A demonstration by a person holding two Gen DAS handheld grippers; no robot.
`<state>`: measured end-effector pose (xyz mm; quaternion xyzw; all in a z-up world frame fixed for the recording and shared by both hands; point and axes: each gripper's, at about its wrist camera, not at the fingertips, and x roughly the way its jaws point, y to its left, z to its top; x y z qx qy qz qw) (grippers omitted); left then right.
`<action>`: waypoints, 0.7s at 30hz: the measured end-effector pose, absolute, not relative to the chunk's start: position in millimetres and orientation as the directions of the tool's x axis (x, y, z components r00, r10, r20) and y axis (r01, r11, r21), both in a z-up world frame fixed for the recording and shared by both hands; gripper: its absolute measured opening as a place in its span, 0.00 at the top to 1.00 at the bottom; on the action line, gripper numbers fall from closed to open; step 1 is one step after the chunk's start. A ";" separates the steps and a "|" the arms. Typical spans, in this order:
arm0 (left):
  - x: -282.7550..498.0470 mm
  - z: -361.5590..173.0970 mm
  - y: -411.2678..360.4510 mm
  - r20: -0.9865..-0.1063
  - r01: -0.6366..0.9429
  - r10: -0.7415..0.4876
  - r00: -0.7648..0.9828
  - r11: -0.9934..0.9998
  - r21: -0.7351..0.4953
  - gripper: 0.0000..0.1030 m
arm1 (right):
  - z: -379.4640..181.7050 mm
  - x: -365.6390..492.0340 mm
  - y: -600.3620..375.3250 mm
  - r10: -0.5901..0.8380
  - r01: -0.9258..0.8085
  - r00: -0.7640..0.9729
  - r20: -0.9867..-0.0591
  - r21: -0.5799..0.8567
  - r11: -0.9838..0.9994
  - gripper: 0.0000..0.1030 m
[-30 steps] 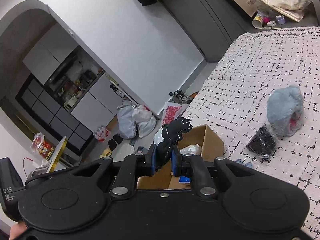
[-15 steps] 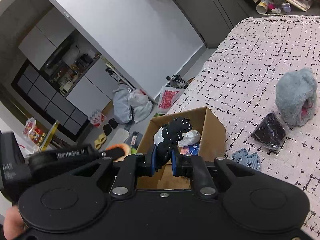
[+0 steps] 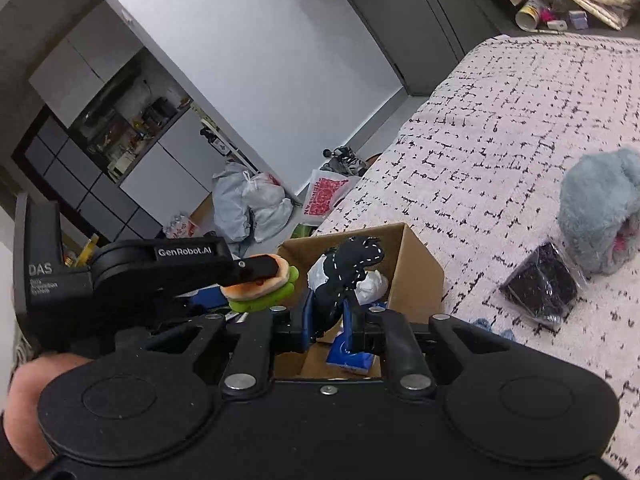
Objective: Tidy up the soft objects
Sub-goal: 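Open both tools to drop the burger plush and black item into the box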
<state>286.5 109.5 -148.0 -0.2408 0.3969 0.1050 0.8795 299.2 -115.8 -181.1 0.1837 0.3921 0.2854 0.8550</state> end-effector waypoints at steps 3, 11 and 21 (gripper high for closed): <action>288.6 -149.5 114.1 -0.756 -0.392 0.000 0.655 0.856 -0.339 0.47 | -184.6 305.6 -109.2 0.625 -0.344 0.528 -0.575 0.528 0.776 0.83; 289.7 -146.8 118.8 -0.770 -0.418 0.023 0.638 0.850 -0.321 0.30 | -186.0 312.0 -101.8 0.599 -0.341 0.545 -0.586 0.497 0.798 0.72; 274.7 -141.5 107.5 -0.780 -0.412 0.031 0.625 0.862 -0.296 0.17 | -174.3 307.6 -125.4 0.589 -0.292 0.558 -0.585 0.526 0.799 0.60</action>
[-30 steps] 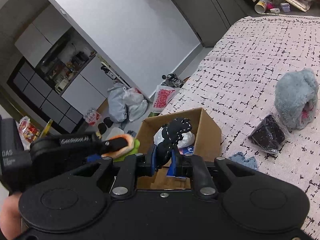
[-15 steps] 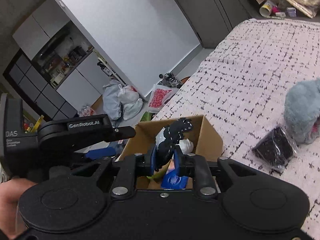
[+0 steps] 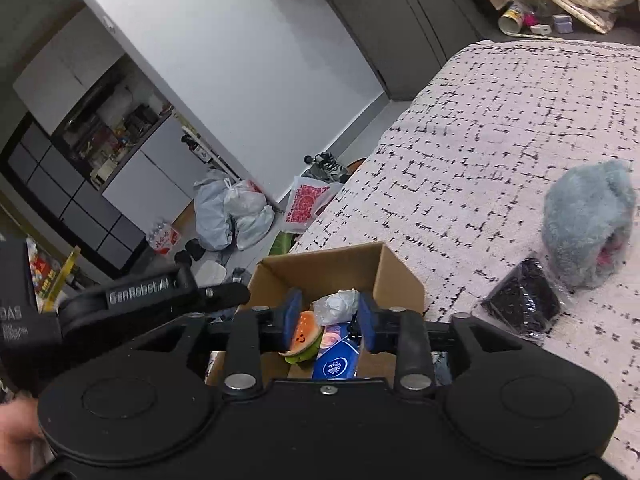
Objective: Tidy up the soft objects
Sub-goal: 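Open both tools to drop the burger plush and black item into the box, then withdraw both open tools from the box toward the grey plush mouse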
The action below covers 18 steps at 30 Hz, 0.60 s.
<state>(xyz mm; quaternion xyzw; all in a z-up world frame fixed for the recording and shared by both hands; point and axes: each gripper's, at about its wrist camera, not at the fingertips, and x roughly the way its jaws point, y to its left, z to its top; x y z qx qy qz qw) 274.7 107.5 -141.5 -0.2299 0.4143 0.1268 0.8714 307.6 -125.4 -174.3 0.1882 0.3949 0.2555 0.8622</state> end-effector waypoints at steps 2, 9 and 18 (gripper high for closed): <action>271.5 -136.6 101.9 -0.777 -0.391 0.038 0.629 0.879 -0.273 0.15 | -169.0 305.0 -131.9 0.596 -0.295 0.559 -0.576 0.534 0.793 0.47; 257.1 -119.8 83.2 -0.772 -0.372 0.053 0.633 0.896 -0.244 0.10 | -155.0 299.3 -150.1 0.591 -0.306 0.555 -0.586 0.516 0.800 0.28; 230.8 -89.5 71.0 -0.768 -0.377 0.093 0.634 0.904 -0.202 0.04 | -137.8 291.7 -174.1 0.603 -0.293 0.568 -0.560 0.547 0.784 0.11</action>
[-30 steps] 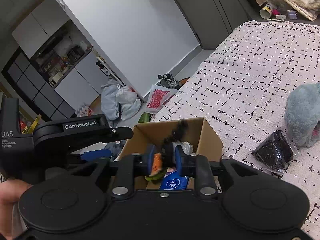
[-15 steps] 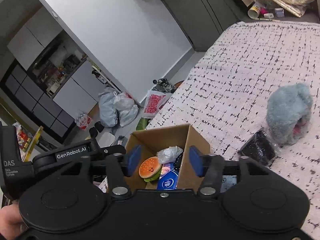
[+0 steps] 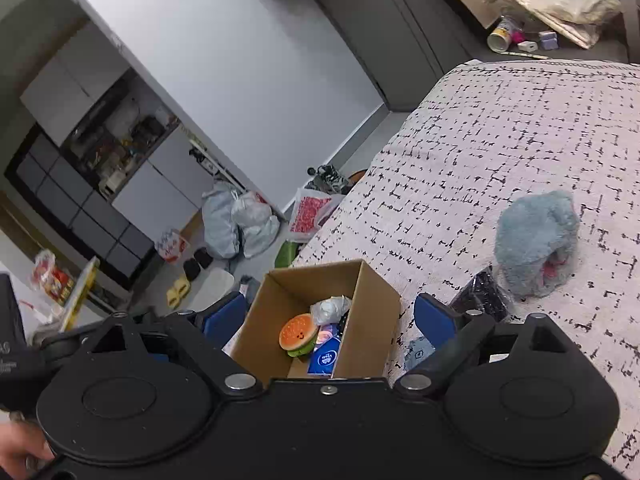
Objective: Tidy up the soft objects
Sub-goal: 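Withdraw both open tools from the box toward the grey plush mouse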
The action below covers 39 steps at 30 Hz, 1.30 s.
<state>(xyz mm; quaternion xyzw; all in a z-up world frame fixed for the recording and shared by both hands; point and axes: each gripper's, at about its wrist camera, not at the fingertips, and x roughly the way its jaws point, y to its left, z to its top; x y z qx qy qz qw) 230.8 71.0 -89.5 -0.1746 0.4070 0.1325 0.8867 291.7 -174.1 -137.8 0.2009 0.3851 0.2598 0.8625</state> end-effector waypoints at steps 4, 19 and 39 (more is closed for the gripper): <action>216.1 -74.1 66.4 -0.744 -0.377 0.119 0.657 0.907 -0.187 0.01 | -130.4 286.2 -188.4 0.604 -0.286 0.590 -0.536 0.561 0.777 0.06; 178.5 -42.4 49.4 -0.673 -0.371 0.176 0.719 0.915 -0.157 0.01 | -114.5 267.7 -222.3 0.583 -0.266 0.639 -0.502 0.567 0.780 0.04; 186.5 -70.8 -12.6 -0.701 -0.316 0.105 0.705 0.932 -0.179 0.01 | -122.6 267.3 -277.2 0.519 -0.165 0.676 -0.524 0.578 0.799 0.01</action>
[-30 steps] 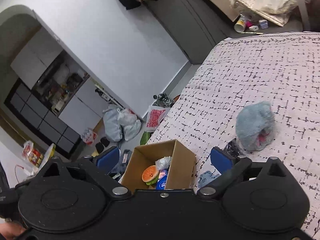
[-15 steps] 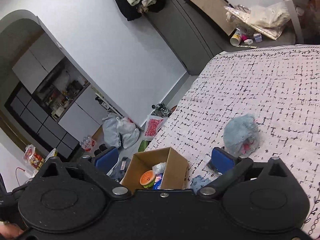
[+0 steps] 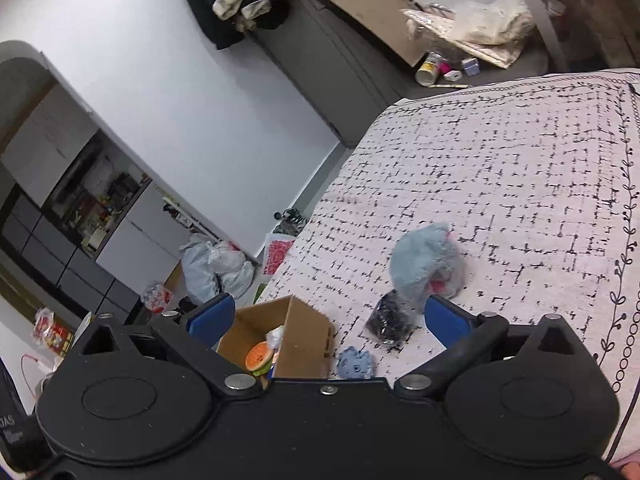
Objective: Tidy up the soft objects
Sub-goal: 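Withdraw both open tools from the box toward the grey plush mouse, then lower both tools onto the grey plush mouse and close them on it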
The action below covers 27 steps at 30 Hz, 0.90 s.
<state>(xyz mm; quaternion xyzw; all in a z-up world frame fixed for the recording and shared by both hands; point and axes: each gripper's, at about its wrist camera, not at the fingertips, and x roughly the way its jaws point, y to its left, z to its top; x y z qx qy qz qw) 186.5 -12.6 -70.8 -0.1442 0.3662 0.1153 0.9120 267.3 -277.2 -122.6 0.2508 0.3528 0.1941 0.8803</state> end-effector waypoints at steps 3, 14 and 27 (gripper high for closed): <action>193.2 -77.8 -24.4 -0.697 -0.294 0.080 0.713 0.936 -0.193 0.01 | -129.1 270.7 -285.1 0.512 -0.146 0.679 -0.526 0.587 0.796 0.01; 226.9 -103.2 -58.2 -0.690 -0.226 -0.002 0.724 0.944 -0.240 0.08 | -159.1 287.4 -315.2 0.496 -0.049 0.702 -0.512 0.659 0.750 0.12; 279.2 -143.3 -109.1 -0.730 -0.107 -0.057 0.681 0.978 -0.177 0.29 | -199.2 306.2 -344.5 0.427 0.118 0.695 -0.578 0.678 0.726 0.48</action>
